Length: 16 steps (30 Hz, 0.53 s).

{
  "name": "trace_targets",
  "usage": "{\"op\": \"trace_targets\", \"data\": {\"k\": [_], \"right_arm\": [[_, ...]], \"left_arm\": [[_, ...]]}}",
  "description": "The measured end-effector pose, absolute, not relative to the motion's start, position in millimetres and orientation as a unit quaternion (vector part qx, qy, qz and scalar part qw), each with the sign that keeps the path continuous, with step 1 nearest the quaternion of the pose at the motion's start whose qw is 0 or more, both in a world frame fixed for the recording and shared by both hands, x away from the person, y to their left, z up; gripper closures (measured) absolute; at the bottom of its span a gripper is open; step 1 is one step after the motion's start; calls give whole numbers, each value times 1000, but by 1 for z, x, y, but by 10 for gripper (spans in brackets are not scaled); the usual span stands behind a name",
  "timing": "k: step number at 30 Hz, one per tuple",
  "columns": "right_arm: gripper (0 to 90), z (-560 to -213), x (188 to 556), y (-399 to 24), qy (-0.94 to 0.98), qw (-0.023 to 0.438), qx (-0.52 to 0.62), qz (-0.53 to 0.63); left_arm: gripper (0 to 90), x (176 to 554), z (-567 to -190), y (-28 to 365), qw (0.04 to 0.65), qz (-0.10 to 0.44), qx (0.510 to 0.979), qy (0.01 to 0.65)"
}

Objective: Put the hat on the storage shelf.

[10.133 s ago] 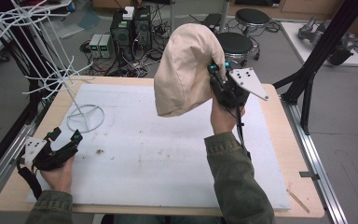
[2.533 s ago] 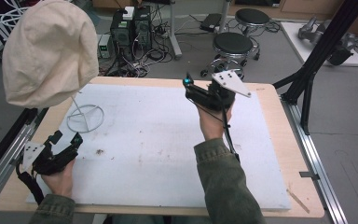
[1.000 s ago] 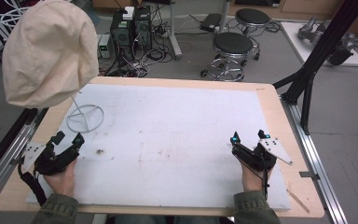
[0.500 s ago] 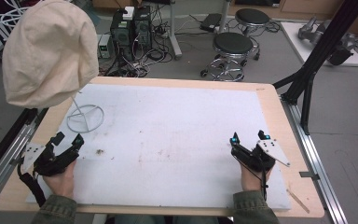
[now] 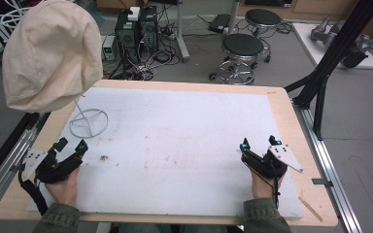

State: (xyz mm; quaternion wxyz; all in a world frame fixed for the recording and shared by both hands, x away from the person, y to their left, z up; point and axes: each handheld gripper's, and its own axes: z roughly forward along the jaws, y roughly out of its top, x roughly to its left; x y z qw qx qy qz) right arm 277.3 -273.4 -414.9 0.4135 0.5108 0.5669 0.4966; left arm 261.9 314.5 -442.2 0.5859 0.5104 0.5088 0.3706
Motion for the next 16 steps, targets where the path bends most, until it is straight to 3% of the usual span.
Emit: {"op": "trace_targets", "data": {"k": [16], "right_arm": [[98, -415, 278, -274, 569, 410, 514, 494]], "left_arm": [[239, 260, -442, 316, 586, 372, 509, 508]]}}
